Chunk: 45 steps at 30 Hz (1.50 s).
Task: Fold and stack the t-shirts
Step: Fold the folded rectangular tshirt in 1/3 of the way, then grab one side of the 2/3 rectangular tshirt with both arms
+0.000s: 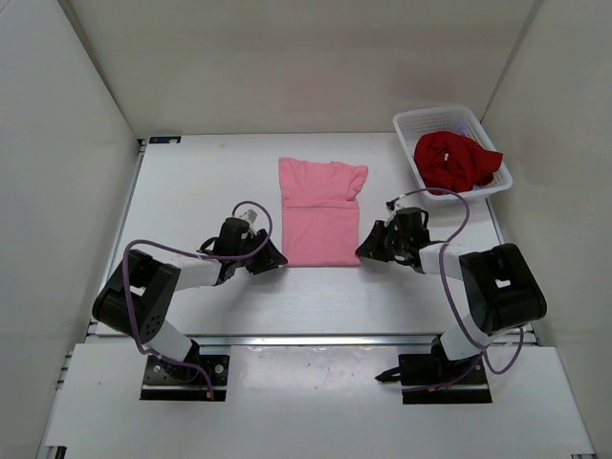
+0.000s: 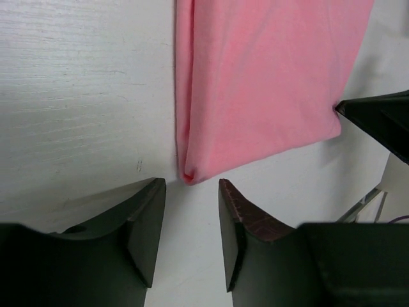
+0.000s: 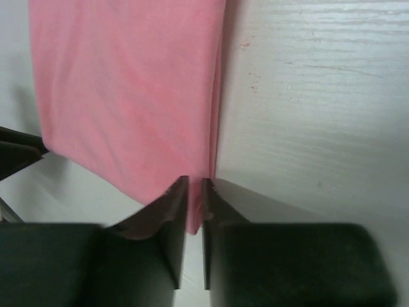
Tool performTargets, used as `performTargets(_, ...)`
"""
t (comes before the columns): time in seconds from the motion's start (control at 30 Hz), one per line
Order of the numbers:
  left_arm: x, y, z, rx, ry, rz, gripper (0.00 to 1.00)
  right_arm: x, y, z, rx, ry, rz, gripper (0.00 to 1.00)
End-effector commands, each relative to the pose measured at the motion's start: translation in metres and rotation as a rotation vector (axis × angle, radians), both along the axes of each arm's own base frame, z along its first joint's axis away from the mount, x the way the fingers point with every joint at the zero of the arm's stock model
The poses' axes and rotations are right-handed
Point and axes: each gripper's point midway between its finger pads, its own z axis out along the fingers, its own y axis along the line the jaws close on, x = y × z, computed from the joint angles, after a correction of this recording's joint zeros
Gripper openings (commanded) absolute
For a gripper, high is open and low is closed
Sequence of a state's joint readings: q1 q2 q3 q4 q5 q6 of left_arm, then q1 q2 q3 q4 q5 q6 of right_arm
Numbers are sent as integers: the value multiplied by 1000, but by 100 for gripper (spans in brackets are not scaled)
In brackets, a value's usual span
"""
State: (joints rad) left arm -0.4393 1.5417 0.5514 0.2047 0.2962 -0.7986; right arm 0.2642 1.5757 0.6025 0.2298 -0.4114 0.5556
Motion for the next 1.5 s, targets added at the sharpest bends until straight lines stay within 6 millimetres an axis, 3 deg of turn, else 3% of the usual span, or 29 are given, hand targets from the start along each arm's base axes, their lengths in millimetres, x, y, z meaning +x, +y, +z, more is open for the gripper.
performTargets(0.0,2,2,-6,25,-11,7,47,6,-7,27,-3,-107,-21,20)
performTargets(0.13,1,-2,-10,47,-11,-1,46,-12,-8,15,-1,-61,-11,45)
performTargets(0.27,0,-6,-14,40,-6,-9,43,-31,-2,-4,5,4,33,46)
performTargets(0.43,0,-5,-16,44,0,-3,28,-33,2,-12,47,41,42,33)
performTargets(0.53,2,-6,-13,43,-9,-2,21,-33,5,-14,79,63,63,21)
performTargets(0.7,7,-4,-7,44,-34,-5,7,-33,8,-5,119,55,63,1)
performTargets(0.77,7,-5,-4,45,-42,1,0,-36,9,-3,114,50,71,0)
performTargets(0.9,-5,-9,9,21,-69,-34,0,-58,14,-3,90,72,97,0)
performTargets(0.97,-27,-3,4,30,-37,-71,0,-74,16,-3,66,80,111,0)
performTargets(1.0,-34,0,12,23,-41,-86,0,-92,17,-12,40,112,127,0)
performTargets(1.07,-65,14,3,63,-5,-127,0,-114,21,-10,35,113,149,0)
performTargets(1.1,-85,22,1,86,18,-141,0,-139,20,-21,19,170,170,0)
performTargets(1.13,-103,28,-5,112,60,-164,0,-146,21,-16,24,167,180,0)
performTargets(1.23,-134,43,3,109,69,-158,0,-185,26,-13,-8,211,224,0)
performTargets(1.27,-134,42,16,69,30,-142,0,-187,27,-5,-2,186,226,0)
performTargets(1.37,-127,36,53,-41,-34,-99,0,-175,32,29,47,106,207,0)
performTargets(1.47,-93,26,93,-82,-155,-80,0,-136,28,63,60,-20,171,0)
